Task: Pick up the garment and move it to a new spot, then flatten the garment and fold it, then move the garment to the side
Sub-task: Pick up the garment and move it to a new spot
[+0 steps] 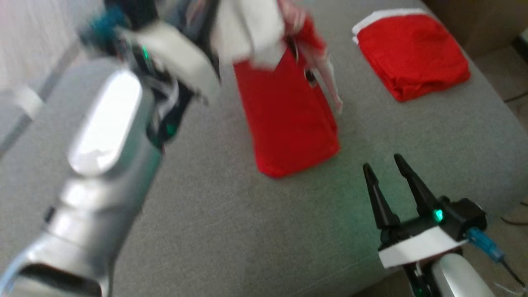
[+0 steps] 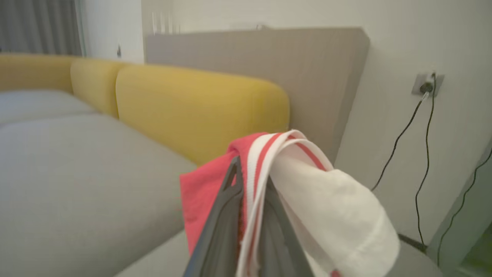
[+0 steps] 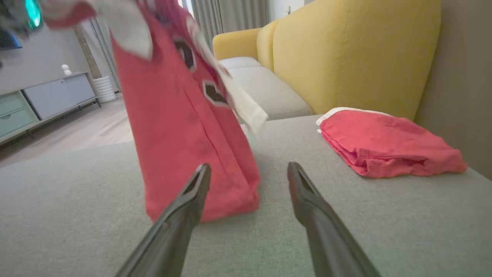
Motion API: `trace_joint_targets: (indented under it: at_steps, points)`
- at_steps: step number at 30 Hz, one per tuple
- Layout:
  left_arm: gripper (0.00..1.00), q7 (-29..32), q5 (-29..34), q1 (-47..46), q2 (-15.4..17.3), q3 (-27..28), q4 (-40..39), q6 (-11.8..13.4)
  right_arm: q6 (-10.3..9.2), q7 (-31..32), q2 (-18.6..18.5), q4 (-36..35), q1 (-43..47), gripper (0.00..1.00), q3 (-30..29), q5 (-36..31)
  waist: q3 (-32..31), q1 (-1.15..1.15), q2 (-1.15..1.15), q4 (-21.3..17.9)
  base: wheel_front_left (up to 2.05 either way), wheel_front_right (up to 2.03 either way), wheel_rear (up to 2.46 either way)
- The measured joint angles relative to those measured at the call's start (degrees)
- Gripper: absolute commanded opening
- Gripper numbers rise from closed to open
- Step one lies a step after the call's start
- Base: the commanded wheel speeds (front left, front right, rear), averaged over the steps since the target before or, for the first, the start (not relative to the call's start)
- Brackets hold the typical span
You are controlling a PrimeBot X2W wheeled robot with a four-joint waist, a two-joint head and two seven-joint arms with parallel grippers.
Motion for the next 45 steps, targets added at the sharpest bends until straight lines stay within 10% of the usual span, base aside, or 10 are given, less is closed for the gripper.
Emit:
trace_joint_targets:
  at_steps: [10, 12, 14, 26, 33, 45]
  points:
    - [0.0, -3.7, 1.0, 12.4, -1.6, -6.6, 9.2, 0.4, 0.0, 0.0, 0.5, -0.2, -3.9, 1.0, -0.1, -0.4, 7.3, 0.0, 0.0, 3.1, 0.0, 0.0, 0.0]
    - [0.38, -5.4, 1.1, 13.8, -2.2, -7.4, 10.1, 0.4, 0.0, 0.0, 0.5, 0.0, -4.0, 1.0, 0.0, -0.4, 7.6, 0.0, 0.0, 4.4, 0.0, 0.0, 0.0]
    - [1.0, -6.5, 1.6, 14.4, -2.4, -7.6, 10.6, 0.5, 0.0, 0.0, 0.5, 0.1, -4.0, 1.0, -0.1, -0.4, 7.5, 0.0, 0.0, 5.1, 0.0, 0.0, 0.0]
    - [1.0, -22.0, 3.7, 33.3, -1.6, -6.1, 7.5, 10.9, 0.0, 0.0, 0.5, 2.3, 3.0, 1.0, -0.8, -0.8, -3.5, -0.03, 0.0, 10.9, 0.0, 0.0, 0.0]
    - [1.0, -23.3, 7.9, 47.1, -1.5, 3.8, -7.3, 17.8, 0.0, 0.0, 1.9, 2.4, 8.1, 1.0, -3.3, -1.1, -10.3, -0.03, 0.0, 15.7, 0.0, 0.0, 0.0]
    - [1.0, -23.4, 21.7, 67.9, -4.5, 13.8, -19.6, 18.0, 0.0, 0.0, 3.6, 2.5, 14.4, 1.0, -6.3, -2.9, -17.7, -0.03, 0.0, 20.1, 0.0, 0.0, 0.0]
